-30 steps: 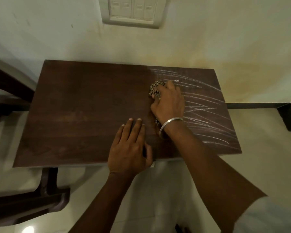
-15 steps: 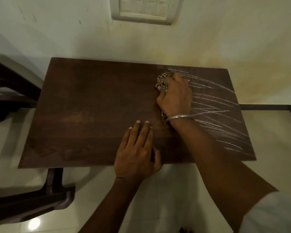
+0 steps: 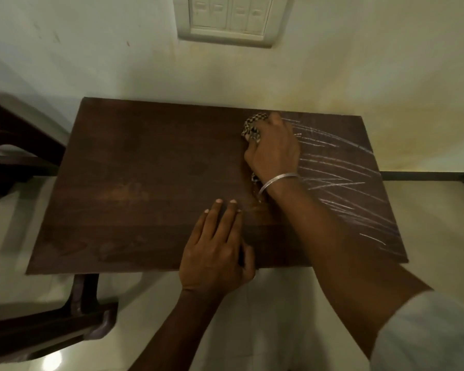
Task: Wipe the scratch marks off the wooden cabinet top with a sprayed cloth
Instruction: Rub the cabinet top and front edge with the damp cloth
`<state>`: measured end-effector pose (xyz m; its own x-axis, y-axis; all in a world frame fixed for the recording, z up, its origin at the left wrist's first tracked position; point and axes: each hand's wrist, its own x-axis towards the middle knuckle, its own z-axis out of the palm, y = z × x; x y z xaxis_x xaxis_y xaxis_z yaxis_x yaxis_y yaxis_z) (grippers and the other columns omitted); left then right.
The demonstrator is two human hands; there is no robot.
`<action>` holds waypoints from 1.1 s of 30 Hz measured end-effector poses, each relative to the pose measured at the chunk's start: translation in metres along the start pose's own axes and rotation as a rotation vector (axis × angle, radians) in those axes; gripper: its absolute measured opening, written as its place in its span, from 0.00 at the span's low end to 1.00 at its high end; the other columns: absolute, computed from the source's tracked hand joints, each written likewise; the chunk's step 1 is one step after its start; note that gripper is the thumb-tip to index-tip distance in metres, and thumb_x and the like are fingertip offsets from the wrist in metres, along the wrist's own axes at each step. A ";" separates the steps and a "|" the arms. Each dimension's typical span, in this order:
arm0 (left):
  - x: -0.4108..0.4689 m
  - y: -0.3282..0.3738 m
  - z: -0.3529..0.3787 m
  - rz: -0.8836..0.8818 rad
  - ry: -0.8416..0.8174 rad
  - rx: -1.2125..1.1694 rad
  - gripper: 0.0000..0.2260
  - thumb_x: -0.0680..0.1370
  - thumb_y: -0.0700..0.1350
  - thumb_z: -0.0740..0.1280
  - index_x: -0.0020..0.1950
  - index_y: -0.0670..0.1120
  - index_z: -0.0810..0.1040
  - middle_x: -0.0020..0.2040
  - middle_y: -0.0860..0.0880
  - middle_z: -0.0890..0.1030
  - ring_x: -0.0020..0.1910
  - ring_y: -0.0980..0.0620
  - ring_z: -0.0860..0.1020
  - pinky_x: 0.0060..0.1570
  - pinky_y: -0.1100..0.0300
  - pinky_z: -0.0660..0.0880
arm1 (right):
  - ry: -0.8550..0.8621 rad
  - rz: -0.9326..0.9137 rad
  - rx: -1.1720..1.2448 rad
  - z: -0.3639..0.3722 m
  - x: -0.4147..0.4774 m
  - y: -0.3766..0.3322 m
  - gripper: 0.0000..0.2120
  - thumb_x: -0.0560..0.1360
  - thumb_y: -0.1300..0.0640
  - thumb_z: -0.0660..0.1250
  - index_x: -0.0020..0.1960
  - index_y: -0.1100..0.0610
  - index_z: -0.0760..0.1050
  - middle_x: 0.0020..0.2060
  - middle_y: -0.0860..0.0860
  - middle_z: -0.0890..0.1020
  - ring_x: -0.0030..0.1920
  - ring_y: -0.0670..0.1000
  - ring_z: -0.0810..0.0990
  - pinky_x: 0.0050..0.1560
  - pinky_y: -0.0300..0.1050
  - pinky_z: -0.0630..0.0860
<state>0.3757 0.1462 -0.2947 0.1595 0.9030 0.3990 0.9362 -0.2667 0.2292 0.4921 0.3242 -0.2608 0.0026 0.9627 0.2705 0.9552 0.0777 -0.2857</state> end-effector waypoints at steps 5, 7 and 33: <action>0.000 0.000 0.000 0.008 -0.003 0.004 0.23 0.73 0.49 0.61 0.63 0.39 0.82 0.67 0.42 0.79 0.68 0.41 0.76 0.68 0.49 0.69 | -0.154 -0.014 -0.068 0.006 0.053 -0.009 0.15 0.75 0.57 0.63 0.62 0.56 0.75 0.61 0.54 0.72 0.59 0.58 0.72 0.50 0.50 0.73; -0.001 -0.001 0.001 0.008 0.005 0.007 0.23 0.74 0.49 0.61 0.63 0.39 0.82 0.67 0.42 0.79 0.68 0.41 0.76 0.67 0.48 0.71 | -0.175 0.003 -0.061 0.004 0.047 -0.008 0.15 0.76 0.56 0.63 0.62 0.56 0.74 0.62 0.55 0.72 0.60 0.59 0.71 0.52 0.51 0.73; -0.002 -0.001 0.001 0.026 0.035 -0.012 0.22 0.73 0.48 0.62 0.61 0.39 0.83 0.65 0.42 0.80 0.67 0.41 0.77 0.63 0.48 0.76 | -0.105 0.087 -0.020 -0.008 0.050 0.019 0.15 0.73 0.57 0.69 0.58 0.59 0.77 0.55 0.58 0.75 0.56 0.62 0.74 0.48 0.53 0.74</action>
<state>0.3748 0.1448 -0.2969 0.1723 0.8836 0.4355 0.9279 -0.2940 0.2294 0.5130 0.3712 -0.2452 0.0560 0.9874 0.1477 0.9583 -0.0116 -0.2857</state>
